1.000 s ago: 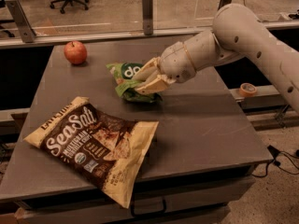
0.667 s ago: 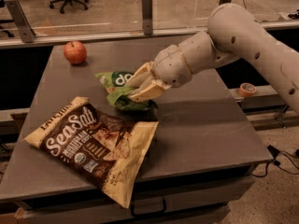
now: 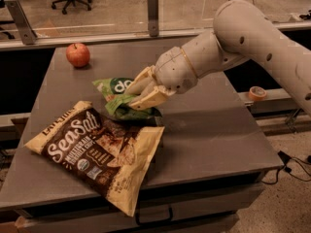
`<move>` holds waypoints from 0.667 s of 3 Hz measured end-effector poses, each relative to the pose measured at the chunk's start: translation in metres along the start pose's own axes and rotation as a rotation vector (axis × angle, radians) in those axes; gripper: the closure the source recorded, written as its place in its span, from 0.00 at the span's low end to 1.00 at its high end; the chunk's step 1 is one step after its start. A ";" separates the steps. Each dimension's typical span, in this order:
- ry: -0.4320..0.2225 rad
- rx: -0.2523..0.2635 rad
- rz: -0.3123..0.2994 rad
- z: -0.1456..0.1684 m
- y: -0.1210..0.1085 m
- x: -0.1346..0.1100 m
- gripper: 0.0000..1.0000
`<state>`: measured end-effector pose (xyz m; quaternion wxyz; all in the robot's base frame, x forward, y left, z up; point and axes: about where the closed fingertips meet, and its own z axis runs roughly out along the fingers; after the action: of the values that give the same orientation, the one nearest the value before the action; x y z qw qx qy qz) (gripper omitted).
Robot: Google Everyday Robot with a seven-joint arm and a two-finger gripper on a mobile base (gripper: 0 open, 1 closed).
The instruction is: Move green rice chip bag near brown chip bag
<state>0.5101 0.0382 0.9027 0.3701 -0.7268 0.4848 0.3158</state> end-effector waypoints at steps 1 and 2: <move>0.006 -0.003 -0.004 0.000 0.001 -0.003 0.35; 0.015 0.006 -0.014 -0.007 -0.001 -0.004 0.12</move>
Offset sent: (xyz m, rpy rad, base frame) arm 0.0041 -0.0157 0.0143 -0.0164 -0.0392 -0.0170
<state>0.5101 0.0344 0.9097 0.3707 -0.7314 0.4834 0.3065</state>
